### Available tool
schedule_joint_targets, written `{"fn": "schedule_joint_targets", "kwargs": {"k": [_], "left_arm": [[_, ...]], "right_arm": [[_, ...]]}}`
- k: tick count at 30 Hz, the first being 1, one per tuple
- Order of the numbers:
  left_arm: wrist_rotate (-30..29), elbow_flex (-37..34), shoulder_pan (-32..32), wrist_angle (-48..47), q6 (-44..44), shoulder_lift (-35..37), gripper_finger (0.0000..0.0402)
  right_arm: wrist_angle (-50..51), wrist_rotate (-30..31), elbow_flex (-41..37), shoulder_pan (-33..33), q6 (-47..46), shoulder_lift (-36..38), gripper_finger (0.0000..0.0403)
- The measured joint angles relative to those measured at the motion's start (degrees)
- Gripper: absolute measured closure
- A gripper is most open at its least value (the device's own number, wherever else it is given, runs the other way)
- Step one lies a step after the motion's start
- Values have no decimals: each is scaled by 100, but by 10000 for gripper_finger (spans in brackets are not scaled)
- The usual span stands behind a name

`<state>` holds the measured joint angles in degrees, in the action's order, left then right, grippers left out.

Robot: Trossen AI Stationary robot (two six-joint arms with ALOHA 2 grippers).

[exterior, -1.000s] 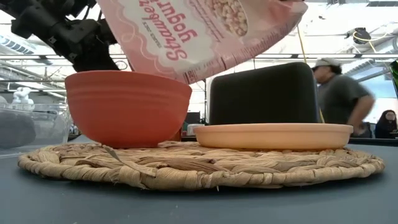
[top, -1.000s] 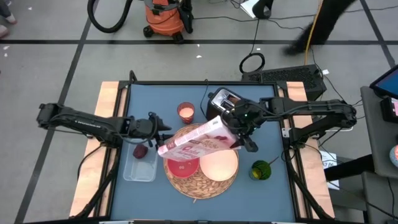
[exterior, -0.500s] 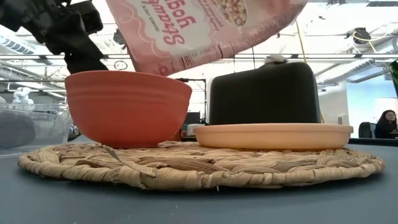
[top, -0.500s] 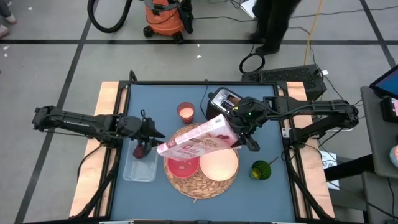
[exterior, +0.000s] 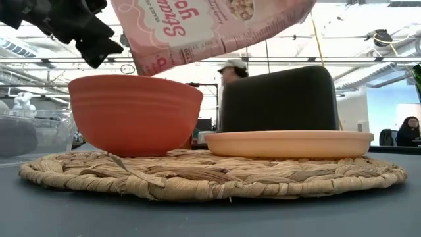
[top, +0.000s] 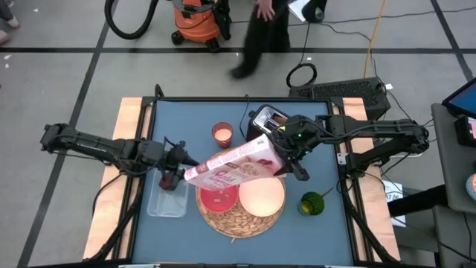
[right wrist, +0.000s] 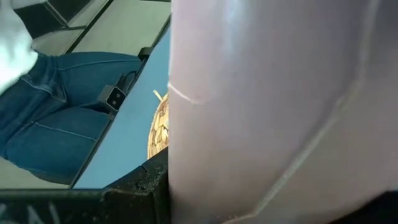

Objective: Arrange a breakfast setting
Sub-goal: Pour the cereal from the cereal box into the orange bowl

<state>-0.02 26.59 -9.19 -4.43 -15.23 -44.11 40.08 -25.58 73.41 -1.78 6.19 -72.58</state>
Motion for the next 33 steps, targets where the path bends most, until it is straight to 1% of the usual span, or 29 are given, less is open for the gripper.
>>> {"fn": "schedule_joint_targets", "kwargs": {"k": [4, 13, 23, 26, 29, 33], "left_arm": [[-6, 7, -66, 211, 81, -67, 220], [-8, 7, -244, 593, 127, -170, 220], [-19, 7, -256, 1391, 300, -165, 220], [-159, 7, -256, 1579, 380, -163, 220], [-305, 7, -256, 1630, 527, -165, 239], [-308, 7, -256, 1677, 608, -165, 300]], "right_arm": [[0, 0, 0, 0, -159, 0, 211], [0, 2, -2, 0, -157, 0, 211], [-154, 2, -2, 0, -144, 0, 211], [-176, 2, -2, 0, -144, 0, 211], [-171, 6, -2, 0, -146, -1, 211], [-173, 8, -2, 0, -151, -2, 211]]}}
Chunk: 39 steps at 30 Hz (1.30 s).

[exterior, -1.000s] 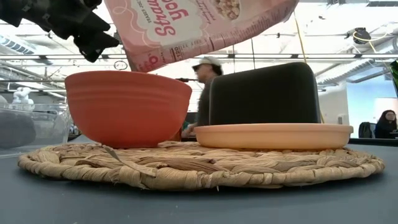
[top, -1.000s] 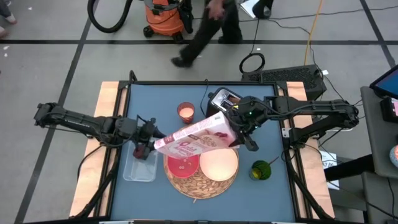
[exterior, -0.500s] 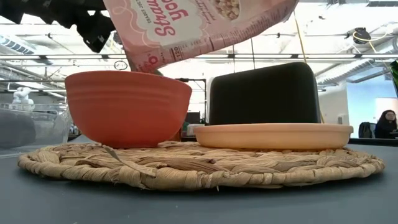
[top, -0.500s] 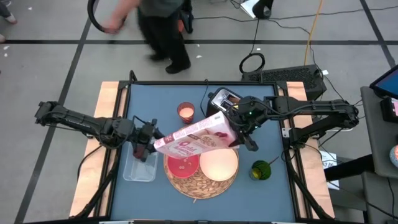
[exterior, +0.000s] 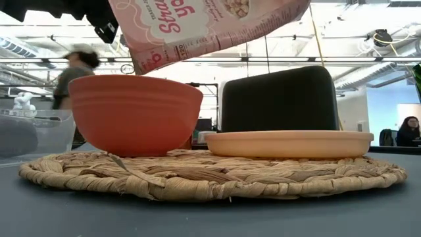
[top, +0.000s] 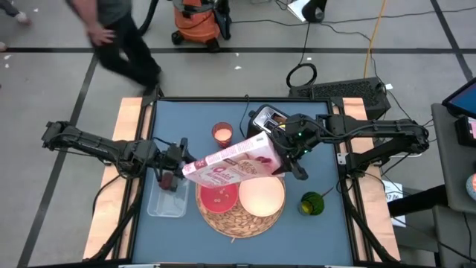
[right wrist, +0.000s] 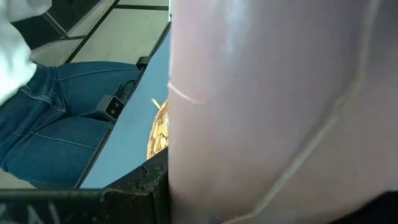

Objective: Arrange a breakfast setting
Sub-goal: Pour the cereal from the cereal box into the orange bowl

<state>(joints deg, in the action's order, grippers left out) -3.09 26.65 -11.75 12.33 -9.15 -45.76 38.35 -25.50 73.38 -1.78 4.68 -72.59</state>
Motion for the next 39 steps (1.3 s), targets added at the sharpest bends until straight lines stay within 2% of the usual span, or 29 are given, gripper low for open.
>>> {"fn": "schedule_joint_targets", "kwargs": {"k": [6, 16, 35, 39], "left_arm": [[-1, 0, 0, 13, -57, -122, 391], [-11, 4, -209, 7, -595, -840, 398], [-142, 24, -624, -631, -1052, -851, 400], [-189, -7, -634, -345, -799, -863, 400]], "right_arm": [[25, 2, -2, 0, -12, -1, 211], [142, -27, -15, 4, -144, -3, 211], [44, 20, -19, 2, -119, -18, 211], [-162, 2, -136, 2, -46, -18, 211]]}}
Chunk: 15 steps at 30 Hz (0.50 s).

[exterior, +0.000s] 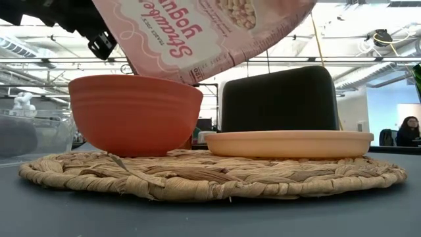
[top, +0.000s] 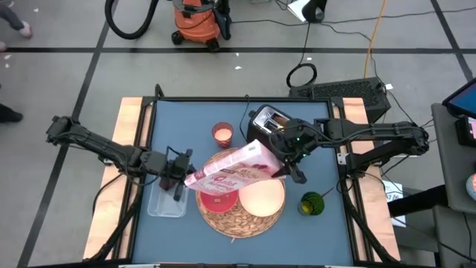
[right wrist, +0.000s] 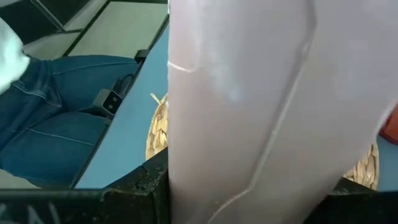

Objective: Arrange a breakfast setting
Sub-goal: Pour the cereal from the cereal box into the orange bowl

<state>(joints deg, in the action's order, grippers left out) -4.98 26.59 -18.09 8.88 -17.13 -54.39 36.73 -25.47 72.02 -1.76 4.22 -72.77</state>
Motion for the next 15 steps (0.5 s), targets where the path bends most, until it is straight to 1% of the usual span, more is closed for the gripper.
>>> {"fn": "schedule_joint_targets", "kwargs": {"k": [2, 4, 10, 15], "left_arm": [[24, -2, -6, 218, 236, 0, 400], [21, -2, -7, 238, 285, 2, 400], [-168, 13, 0, -245, -65, 15, 401], [-121, -13, -11, 335, 306, 7, 401]], "right_arm": [[-42, -20, 0, 0, 49, 17, 211], [-47, -22, -1, 0, 87, 26, 211], [27, 22, -1, -4, 14, -23, 211], [-222, -26, -4, -4, 142, 13, 211]]}}
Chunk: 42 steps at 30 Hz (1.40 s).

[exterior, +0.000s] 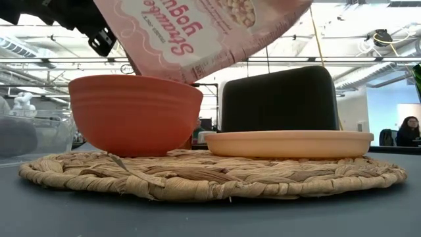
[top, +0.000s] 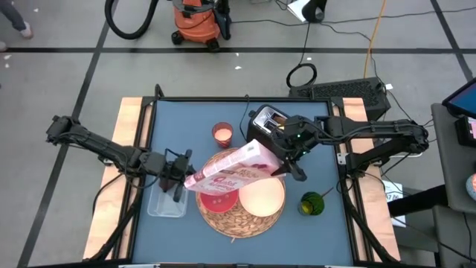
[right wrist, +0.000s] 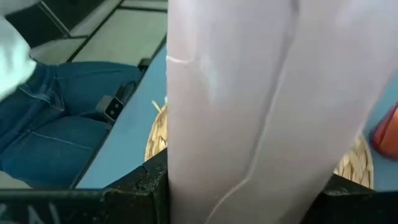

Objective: Arrange a breakfast setting
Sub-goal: Pour the cereal from the cereal box into the orange bowl

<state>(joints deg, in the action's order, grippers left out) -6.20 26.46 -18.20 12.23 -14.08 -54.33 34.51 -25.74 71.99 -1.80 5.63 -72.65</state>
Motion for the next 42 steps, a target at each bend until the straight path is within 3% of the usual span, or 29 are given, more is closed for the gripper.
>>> {"fn": "schedule_joint_targets", "kwargs": {"k": [8, 42], "left_arm": [[-284, 2, 21, -149, -107, 53, 401], [-372, 17, 17, 25, 88, 188, 386]], "right_arm": [[315, 164, 4, 2, -46, -39, 212], [10, 173, -47, 1, -87, 104, 225]]}}
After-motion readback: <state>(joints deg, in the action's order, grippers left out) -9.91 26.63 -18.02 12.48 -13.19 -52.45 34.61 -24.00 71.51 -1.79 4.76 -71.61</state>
